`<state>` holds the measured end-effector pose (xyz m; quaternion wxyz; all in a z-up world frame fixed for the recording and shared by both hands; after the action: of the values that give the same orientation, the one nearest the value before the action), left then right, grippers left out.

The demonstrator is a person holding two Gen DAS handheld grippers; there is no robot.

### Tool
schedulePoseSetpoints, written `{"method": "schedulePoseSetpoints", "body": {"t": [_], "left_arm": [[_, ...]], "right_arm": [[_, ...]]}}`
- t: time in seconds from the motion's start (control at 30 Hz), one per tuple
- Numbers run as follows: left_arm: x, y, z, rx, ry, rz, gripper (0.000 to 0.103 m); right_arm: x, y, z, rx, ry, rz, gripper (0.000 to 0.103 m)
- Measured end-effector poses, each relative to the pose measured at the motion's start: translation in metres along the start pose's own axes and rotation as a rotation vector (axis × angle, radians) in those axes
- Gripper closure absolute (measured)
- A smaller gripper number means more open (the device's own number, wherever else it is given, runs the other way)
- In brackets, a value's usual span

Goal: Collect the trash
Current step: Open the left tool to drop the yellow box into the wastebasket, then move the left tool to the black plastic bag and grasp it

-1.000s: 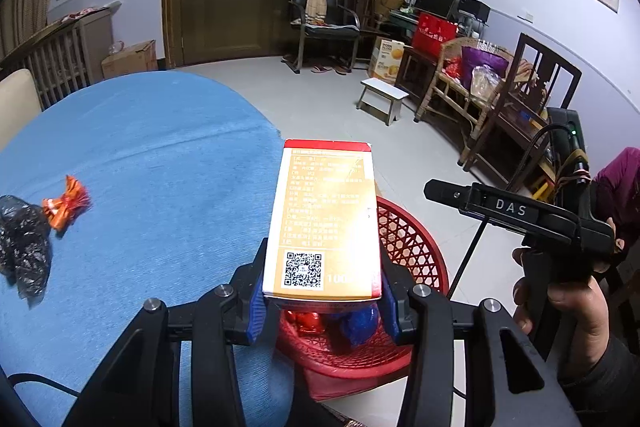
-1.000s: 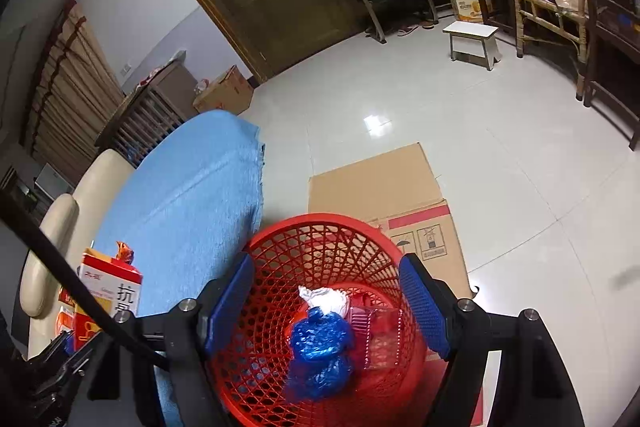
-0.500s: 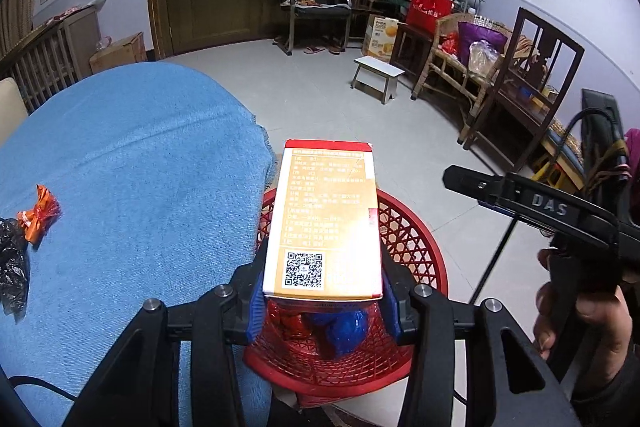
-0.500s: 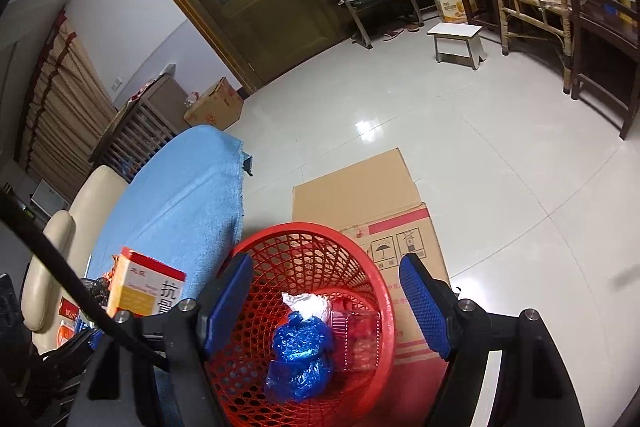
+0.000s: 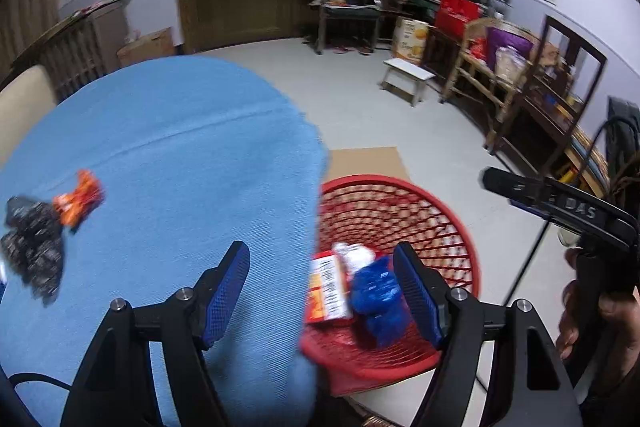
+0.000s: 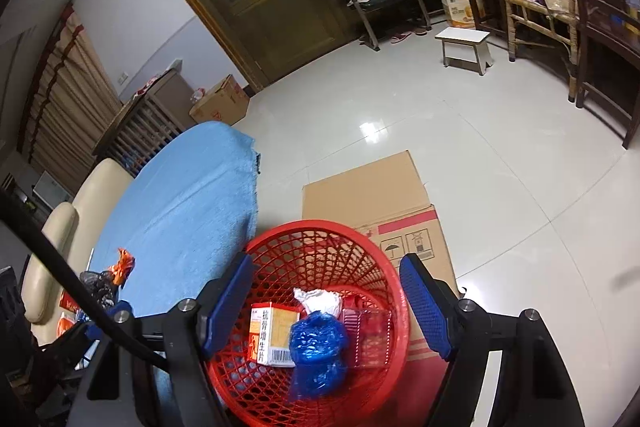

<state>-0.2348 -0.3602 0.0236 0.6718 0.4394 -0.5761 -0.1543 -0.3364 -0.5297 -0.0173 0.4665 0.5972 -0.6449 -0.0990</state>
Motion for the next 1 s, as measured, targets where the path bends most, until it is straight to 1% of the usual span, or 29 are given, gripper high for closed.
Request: {"method": "schedulePoseSetpoints", "body": {"t": [0.13,0.23,0.27,0.37,0.43,0.5,0.77,0.9,1.0], "left_arm": [[-0.019,0.014,-0.044,0.076,0.077,-0.01,0.028],[-0.038,0.028,-0.082,0.126,0.166,-0.011,0.028],[-0.042,0.031,-0.089,0.137,0.182,-0.009,0.028],[-0.063,0.045,-0.122,0.209,0.229,-0.006,0.028],[-0.075,0.052,-0.137,0.239,0.26,-0.006,0.028],[-0.089,0.061,-0.157,0.257,0.318,-0.002,0.028],[-0.142,0.081,-0.215,0.316,0.492,-0.001,0.028],[-0.16,0.086,-0.233,0.332,0.549,-0.005,0.028],[-0.166,0.085,-0.246,0.333,0.57,-0.003,0.028]], "right_arm": [[-0.006,-0.002,-0.01,0.002,0.018,-0.014,0.024],[-0.012,-0.005,-0.02,0.007,0.041,-0.026,0.024],[-0.015,-0.006,-0.025,0.008,0.048,-0.032,0.023],[-0.024,-0.01,-0.039,0.016,0.078,-0.052,0.023],[-0.029,-0.013,-0.049,0.021,0.102,-0.062,0.023],[-0.035,-0.015,-0.06,0.025,0.125,-0.072,0.023],[-0.065,-0.026,-0.106,0.045,0.225,-0.12,0.023],[-0.081,-0.035,-0.127,0.052,0.277,-0.154,0.023],[-0.094,-0.042,-0.141,0.057,0.309,-0.181,0.023]]}}
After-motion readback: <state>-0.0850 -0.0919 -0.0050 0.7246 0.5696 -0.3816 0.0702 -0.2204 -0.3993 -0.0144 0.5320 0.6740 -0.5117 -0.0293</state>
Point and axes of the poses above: each gripper's, at about its wrist camera, not at the fingertips, and y roughly against the way its jaws point, z to its right, x to its top, the point moved 8 cm from there along -y, roughly the way its jaws point, and after that the axes turned 11 degrees about -y, right-handed, at the moved point
